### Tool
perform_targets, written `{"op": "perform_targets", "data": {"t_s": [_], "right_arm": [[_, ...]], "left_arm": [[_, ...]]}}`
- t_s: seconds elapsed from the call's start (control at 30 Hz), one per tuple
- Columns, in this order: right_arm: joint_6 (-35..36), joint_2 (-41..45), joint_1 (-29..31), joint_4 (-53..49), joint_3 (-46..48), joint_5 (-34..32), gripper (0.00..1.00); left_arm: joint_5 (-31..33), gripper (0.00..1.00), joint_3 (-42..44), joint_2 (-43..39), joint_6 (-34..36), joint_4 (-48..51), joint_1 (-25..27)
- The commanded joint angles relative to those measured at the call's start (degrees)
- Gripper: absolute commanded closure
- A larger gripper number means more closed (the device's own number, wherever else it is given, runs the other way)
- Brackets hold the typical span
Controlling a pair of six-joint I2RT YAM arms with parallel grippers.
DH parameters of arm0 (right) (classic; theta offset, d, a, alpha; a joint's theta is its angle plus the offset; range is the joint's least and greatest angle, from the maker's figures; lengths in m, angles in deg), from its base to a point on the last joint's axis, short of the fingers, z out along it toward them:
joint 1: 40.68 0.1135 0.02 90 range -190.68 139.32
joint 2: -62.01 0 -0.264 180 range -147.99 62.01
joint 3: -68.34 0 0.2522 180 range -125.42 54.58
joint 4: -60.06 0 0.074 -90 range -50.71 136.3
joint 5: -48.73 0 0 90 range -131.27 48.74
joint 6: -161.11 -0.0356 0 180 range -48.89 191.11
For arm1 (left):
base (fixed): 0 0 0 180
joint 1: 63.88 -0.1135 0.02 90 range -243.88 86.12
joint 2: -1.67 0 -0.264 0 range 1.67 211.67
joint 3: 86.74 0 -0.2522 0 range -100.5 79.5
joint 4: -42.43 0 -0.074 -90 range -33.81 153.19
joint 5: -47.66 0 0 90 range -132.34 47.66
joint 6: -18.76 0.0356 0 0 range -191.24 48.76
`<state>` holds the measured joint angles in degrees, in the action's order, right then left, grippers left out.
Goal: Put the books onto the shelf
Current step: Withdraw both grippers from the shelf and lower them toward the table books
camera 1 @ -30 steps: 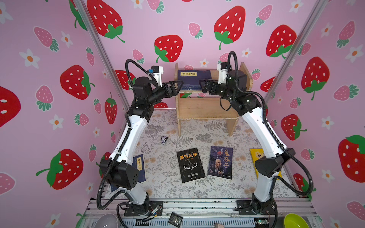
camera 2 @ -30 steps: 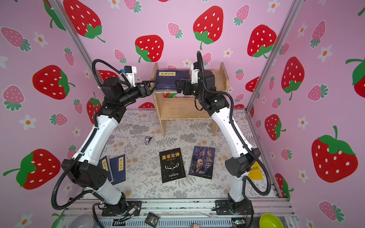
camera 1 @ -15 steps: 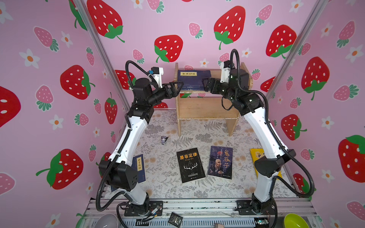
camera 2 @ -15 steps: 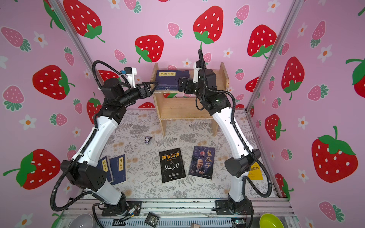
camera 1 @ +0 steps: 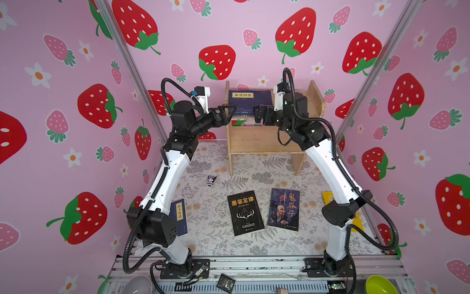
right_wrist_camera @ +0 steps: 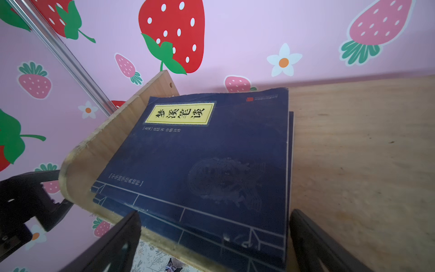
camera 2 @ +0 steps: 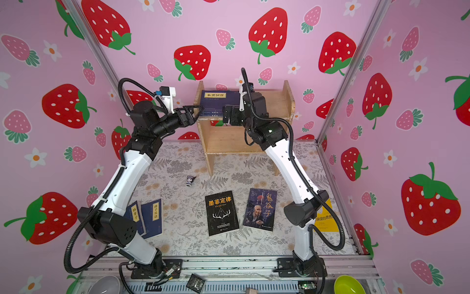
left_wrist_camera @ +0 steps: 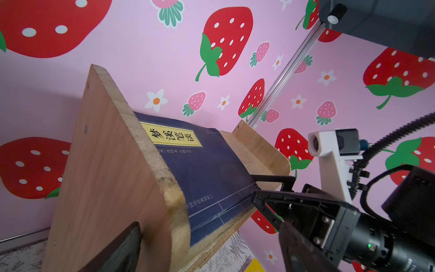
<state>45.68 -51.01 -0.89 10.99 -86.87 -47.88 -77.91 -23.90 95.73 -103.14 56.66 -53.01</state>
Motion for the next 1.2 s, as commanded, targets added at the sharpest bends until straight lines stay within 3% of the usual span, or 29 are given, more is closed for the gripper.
{"op": "perform_targets", "data": {"t_s": [0.0, 0.13, 0.5, 0.77, 1.0, 1.1, 1.17], "right_arm": [[-0.67, -2.92, 0.69, -0.58, -0.55, 6.08, 0.00], [-1.02, -3.11, 0.80, 2.17, -0.50, 9.63, 0.00], [4.34, 5.35, 0.68, 1.59, 4.24, -10.99, 0.00], [6.86, 18.02, 0.70, 3.28, 16.57, -11.82, 0.00], [3.58, 37.23, 1.43, 3.42, 43.88, -11.99, 0.00], [0.61, 46.81, 1.52, 4.73, 58.33, -8.69, 0.00], [-1.29, 51.12, 1.51, 5.67, 65.56, -5.98, 0.00]], "left_arm": [[-4.46, 0.08, -0.84, -0.93, -0.93, -2.36, 1.51], [-4.04, 0.08, -0.51, -1.39, -0.55, -1.96, 1.47], [3.09, 0.08, 3.18, -6.97, 2.50, 2.07, -1.84], [12.38, 0.07, 10.40, -15.19, 7.21, 11.06, -4.10], [19.81, 0.07, 23.61, -21.96, -1.08, 19.81, -3.83], [24.27, 0.08, 27.06, -23.75, -3.09, 24.96, -3.76], [22.86, 0.08, 31.35, -25.92, -5.28, 24.26, -3.53]]}}
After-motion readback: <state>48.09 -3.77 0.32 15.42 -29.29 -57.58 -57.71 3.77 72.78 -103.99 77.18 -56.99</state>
